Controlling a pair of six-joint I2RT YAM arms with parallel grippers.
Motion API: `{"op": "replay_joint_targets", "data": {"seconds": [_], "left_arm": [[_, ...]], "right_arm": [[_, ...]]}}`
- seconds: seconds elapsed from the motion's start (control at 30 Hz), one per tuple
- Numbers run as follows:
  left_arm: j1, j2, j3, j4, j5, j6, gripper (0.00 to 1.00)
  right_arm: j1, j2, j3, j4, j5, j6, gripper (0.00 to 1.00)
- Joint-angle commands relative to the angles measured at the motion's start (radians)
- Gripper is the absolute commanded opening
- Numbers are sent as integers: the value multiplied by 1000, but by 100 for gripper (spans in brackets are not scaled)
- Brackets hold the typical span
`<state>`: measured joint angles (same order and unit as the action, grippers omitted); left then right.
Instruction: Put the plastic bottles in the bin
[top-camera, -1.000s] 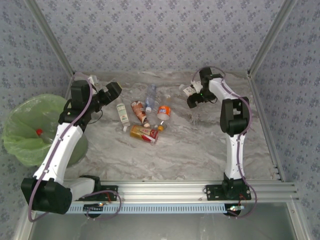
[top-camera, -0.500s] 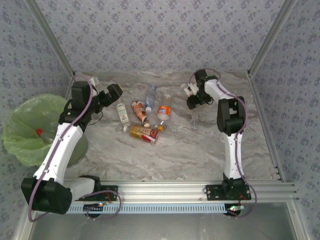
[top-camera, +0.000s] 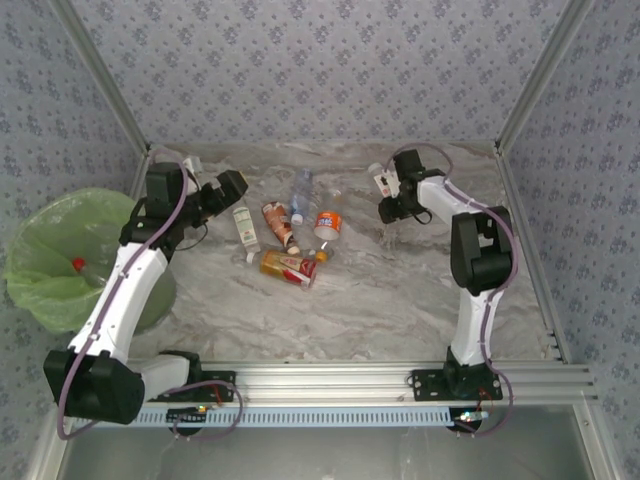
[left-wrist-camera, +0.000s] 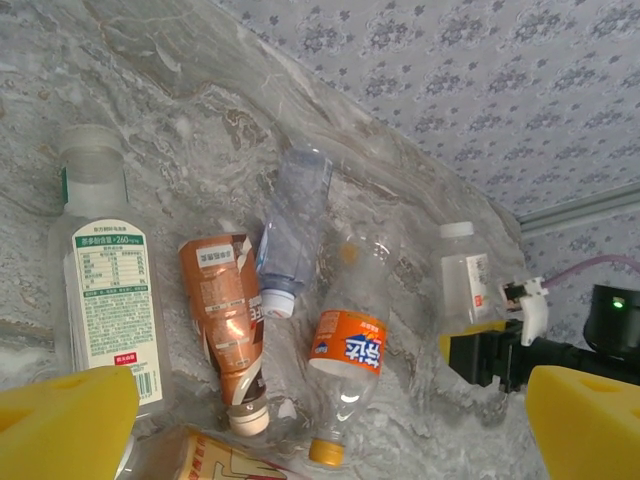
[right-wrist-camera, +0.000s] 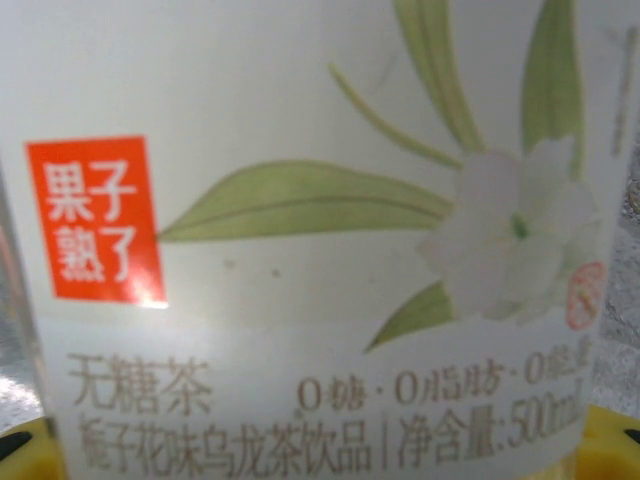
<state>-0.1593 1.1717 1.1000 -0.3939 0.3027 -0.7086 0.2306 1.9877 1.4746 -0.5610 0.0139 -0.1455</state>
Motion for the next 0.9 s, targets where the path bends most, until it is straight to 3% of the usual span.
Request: {"op": "replay_joint_targets", "data": {"seconds": [0.0,0.23,0.47,0.6,0.73,0.87], "left_arm": [[-5,17,20,-1,28,32,99],[-7,28,-3,36,32,63,99],[-11,56,-2,38,58,57,99],[-17,79,11,40,114,53,99],[-36,103,34,44,168,70,99],[-80,115,52,52,145,85,99]], "right_arm": [[43,-81,-72,103,50,58,40],[144,-170,-163,154,126,108,23],[217,-241,-181,196,152,141,0],[251,-317,-239,270,112,170,0],[297,-378,-303,326,148,146,0],[326,-425,-334,351,123,186,0]]}}
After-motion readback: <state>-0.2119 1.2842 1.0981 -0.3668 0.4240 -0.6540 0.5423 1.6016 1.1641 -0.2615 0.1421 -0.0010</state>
